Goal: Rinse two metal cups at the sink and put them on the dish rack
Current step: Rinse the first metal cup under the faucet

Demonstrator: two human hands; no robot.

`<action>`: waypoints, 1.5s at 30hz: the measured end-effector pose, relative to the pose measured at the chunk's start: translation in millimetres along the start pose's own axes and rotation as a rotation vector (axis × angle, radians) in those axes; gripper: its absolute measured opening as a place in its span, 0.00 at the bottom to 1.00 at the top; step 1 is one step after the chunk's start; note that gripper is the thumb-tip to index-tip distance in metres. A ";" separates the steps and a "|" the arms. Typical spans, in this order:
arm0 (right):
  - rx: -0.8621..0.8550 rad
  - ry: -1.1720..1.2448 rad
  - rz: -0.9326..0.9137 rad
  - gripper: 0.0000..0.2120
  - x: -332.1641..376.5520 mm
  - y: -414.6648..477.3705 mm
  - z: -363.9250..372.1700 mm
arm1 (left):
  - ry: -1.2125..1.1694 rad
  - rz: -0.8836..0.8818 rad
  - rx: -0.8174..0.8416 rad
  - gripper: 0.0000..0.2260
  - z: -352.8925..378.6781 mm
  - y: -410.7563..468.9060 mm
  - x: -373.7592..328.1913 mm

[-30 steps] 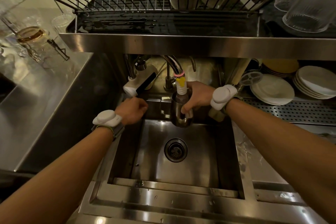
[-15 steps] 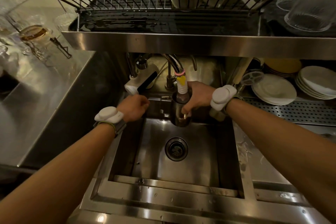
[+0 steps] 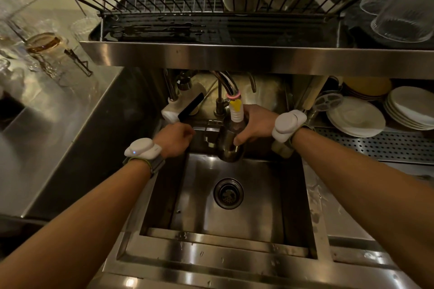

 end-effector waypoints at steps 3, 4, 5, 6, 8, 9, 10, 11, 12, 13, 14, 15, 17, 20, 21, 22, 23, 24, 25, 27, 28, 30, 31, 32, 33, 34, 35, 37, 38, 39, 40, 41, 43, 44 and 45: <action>0.019 -0.104 0.002 0.36 -4.5 -0.7 -4.9 | -0.033 -0.006 0.002 0.14 2.0 1.1 -0.4; -0.030 -0.151 -0.012 0.38 -5.8 -0.4 -5.9 | -0.065 -0.010 -0.003 0.15 2.8 1.5 -2.2; -0.067 -0.156 -0.020 0.39 -6.6 -0.7 -5.0 | -0.123 -0.021 0.000 0.16 4.5 2.1 -4.6; -0.080 -0.128 -0.022 0.39 -6.1 -1.7 -2.9 | -0.203 -0.038 0.018 0.17 5.6 2.5 -8.1; -0.057 -0.054 -0.002 0.38 -6.9 -3.9 2.6 | -0.360 -0.060 0.089 0.18 7.3 1.4 -17.3; -0.045 -0.042 0.007 0.37 -8.7 -6.2 6.0 | -0.400 -0.048 0.114 0.17 9.8 0.1 -22.3; -0.047 -0.043 0.009 0.37 -11.1 -8.1 8.1 | -0.408 -0.033 0.130 0.15 12.6 1.7 -27.8; -0.055 -0.048 0.007 0.37 -14.2 -9.3 10.7 | -0.409 -0.025 0.142 0.14 16.5 3.1 -32.7; -0.066 -0.050 0.007 0.36 -17.5 -11.0 13.8 | -0.405 -0.027 0.152 0.14 22.3 4.0 -36.0; -0.079 -0.041 0.011 0.36 -20.1 -12.0 16.9 | -0.404 -0.027 0.156 0.13 28.8 5.3 -37.9; -0.087 -0.022 0.015 0.36 -21.9 -12.6 19.1 | -0.408 -0.024 0.157 0.10 33.9 7.1 -39.7; -0.091 -0.003 0.021 0.36 -23.7 -12.8 21.1 | -0.422 -0.026 0.159 0.08 38.3 8.7 -40.3; -0.098 0.005 0.027 0.36 -24.4 -12.0 22.2 | -0.456 -0.039 0.166 0.07 38.8 11.5 -40.7; -0.095 -0.017 0.020 0.37 -21.1 -8.5 22.3 | -0.520 -0.081 0.162 0.07 32.2 15.0 -39.9; -0.083 -0.012 0.028 0.37 -20.8 -8.5 22.7 | -0.545 -0.101 0.166 0.07 30.9 14.7 -40.3; -0.067 0.000 0.037 0.38 -19.5 -9.8 22.7 | -0.551 -0.109 0.165 0.07 28.1 13.6 -40.7; -0.044 0.020 0.057 0.39 -21.8 -10.9 22.2 | -0.547 -0.108 0.164 0.08 28.4 13.4 -42.5; -0.026 0.045 0.075 0.40 -22.9 -13.4 21.1 | -0.522 -0.096 0.154 0.07 27.6 12.5 -43.6; -0.012 0.071 0.096 0.41 -24.1 -16.6 20.0 | -0.477 -0.066 0.136 0.06 26.5 11.9 -44.5; 0.002 0.104 0.131 0.41 -25.4 -24.2 17.5 | -0.335 0.024 0.074 0.05 22.5 10.6 -45.4; 0.004 0.104 0.143 0.39 -25.4 -27.0 16.0 | -0.260 0.071 0.046 0.06 20.1 10.1 -45.8; 0.004 0.097 0.174 0.35 -27.5 -31.6 14.1 | -0.137 0.144 0.006 0.07 16.3 8.1 -45.6; -0.003 0.096 0.195 0.36 -30.3 -32.9 13.8 | -0.086 0.175 -0.013 0.08 13.6 6.5 -46.9; -0.015 0.095 0.215 0.37 -32.9 -34.4 13.8 | -0.041 0.204 -0.030 0.09 10.3 4.5 -48.7; -0.026 0.097 0.237 0.39 -34.2 -36.3 13.5 | -0.003 0.234 -0.045 0.09 7.0 2.6 -50.7; -0.033 0.103 0.253 0.39 -36.3 -37.0 12.5 | 0.032 0.264 -0.059 0.10 5.3 2.7 -52.7; -0.042 0.112 0.261 0.39 -36.7 -38.0 12.4 | 0.074 0.293 -0.070 0.10 2.3 1.1 -53.6; -0.049 0.126 0.270 0.38 -36.3 -40.0 12.2 | 0.153 0.337 -0.077 0.10 -0.2 0.7 -54.2; -0.050 0.128 0.271 0.38 -35.1 -40.0 12.4 | 0.187 0.352 -0.082 0.10 -0.6 1.8 -53.1; -0.052 0.134 0.270 0.39 -34.8 -41.4 11.8 | 0.216 0.361 -0.085 0.10 -1.2 1.7 -53.4; -0.055 0.140 0.271 0.39 -35.2 -42.3 10.7 | 0.237 0.369 -0.092 0.10 -1.4 1.8 -54.4; -0.056 0.147 0.274 0.39 -35.8 -43.3 10.1 | 0.254 0.373 -0.101 0.11 -2.0 1.4 -55.7; -0.053 0.144 0.275 0.38 -35.7 -44.5 8.9 | 0.280 0.378 -0.114 0.12 -2.8 0.7 -57.7; -0.054 0.138 0.274 0.38 -35.3 -44.5 8.0 | 0.299 0.379 -0.116 0.12 -3.9 0.1 -58.7; -0.058 0.133 0.273 0.38 -35.0 -45.1 7.2 | 0.324 0.386 -0.112 0.12 -4.6 -0.6 -60.4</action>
Point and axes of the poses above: each hand's wrist, its own y-axis towards the middle knuckle, its own z-axis out of the palm, x = y × z, the point moved 2 cm from there along y, towards the middle knuckle, and after that the axes turned 14 degrees about -x, right-handed, at the moved point
